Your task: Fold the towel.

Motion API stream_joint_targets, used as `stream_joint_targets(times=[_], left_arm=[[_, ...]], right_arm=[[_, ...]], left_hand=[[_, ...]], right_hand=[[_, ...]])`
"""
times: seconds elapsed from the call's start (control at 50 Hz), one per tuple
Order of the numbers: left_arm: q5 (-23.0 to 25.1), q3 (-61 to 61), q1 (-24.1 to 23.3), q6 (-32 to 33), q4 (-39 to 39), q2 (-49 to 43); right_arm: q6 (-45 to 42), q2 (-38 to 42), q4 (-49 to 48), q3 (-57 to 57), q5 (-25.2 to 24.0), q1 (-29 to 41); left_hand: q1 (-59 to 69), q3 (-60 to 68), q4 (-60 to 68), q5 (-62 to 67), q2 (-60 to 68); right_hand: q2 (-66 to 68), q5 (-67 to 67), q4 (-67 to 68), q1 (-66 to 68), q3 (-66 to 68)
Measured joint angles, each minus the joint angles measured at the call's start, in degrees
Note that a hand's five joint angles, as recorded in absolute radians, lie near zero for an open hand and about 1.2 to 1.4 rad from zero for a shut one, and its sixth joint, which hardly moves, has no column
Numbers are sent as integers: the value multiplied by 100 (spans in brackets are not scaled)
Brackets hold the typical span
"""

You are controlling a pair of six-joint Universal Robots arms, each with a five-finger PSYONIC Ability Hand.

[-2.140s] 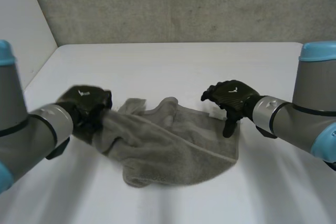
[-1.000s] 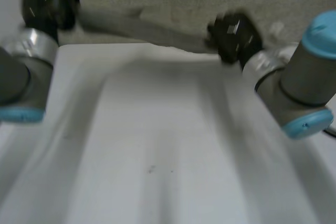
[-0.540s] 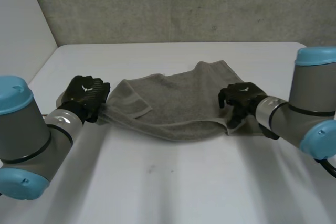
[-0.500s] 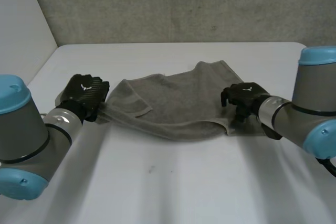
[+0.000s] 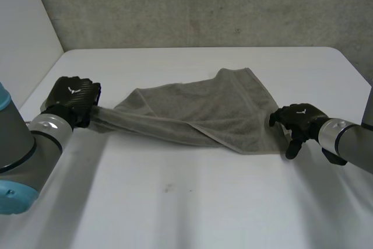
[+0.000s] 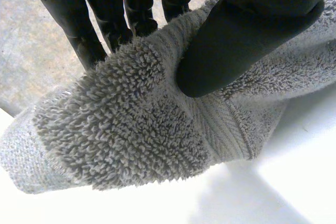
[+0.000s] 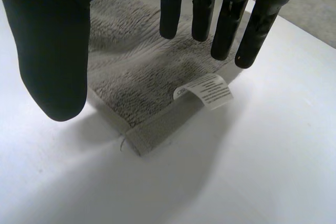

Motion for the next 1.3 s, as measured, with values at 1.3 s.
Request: stream_joint_targets(times=[1.3], left_arm=[[1, -480, -595, 72, -758, 35]], right_arm=[[-703, -261, 304, 65, 84, -349]], left_hand=[[-4674, -4960, -4945, -4853, -4972]], right_hand=[[4475, 4086, 4486, 3756, 4459]])
